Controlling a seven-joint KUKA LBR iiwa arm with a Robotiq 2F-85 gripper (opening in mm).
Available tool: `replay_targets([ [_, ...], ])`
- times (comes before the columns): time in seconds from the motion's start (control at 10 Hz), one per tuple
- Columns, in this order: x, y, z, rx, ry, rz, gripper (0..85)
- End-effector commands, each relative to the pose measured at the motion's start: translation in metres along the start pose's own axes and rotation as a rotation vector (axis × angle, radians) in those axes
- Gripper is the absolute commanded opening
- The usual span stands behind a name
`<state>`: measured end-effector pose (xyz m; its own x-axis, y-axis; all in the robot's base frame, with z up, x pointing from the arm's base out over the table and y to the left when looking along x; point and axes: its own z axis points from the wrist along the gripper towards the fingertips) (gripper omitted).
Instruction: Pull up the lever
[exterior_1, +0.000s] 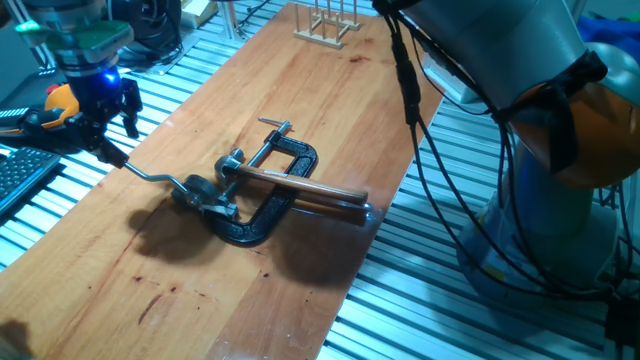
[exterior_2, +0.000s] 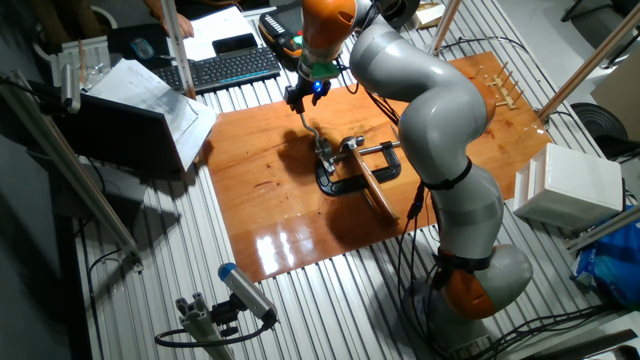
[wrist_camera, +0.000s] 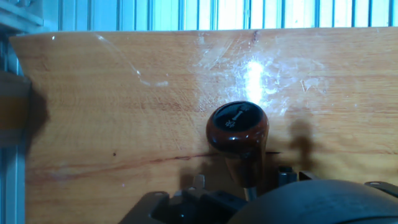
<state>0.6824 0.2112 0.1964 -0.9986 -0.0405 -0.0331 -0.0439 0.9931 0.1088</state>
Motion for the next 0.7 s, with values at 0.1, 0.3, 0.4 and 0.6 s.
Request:
replay_targets([
  [0.1, -0.0001, 0.0000, 0.0000, 0.003, -0.007, 0.005, 68.0],
  [0.3, -0.0001, 0.0000, 0.0000, 0.005, -0.007, 0.000, 68.0],
  [0.4, -0.0001, 0.0000, 0.0000, 0.005, -0.004, -0.001, 68.0],
  [0.6, -0.0001, 0.0000, 0.0000, 0.005, 0.019, -0.006, 68.0],
])
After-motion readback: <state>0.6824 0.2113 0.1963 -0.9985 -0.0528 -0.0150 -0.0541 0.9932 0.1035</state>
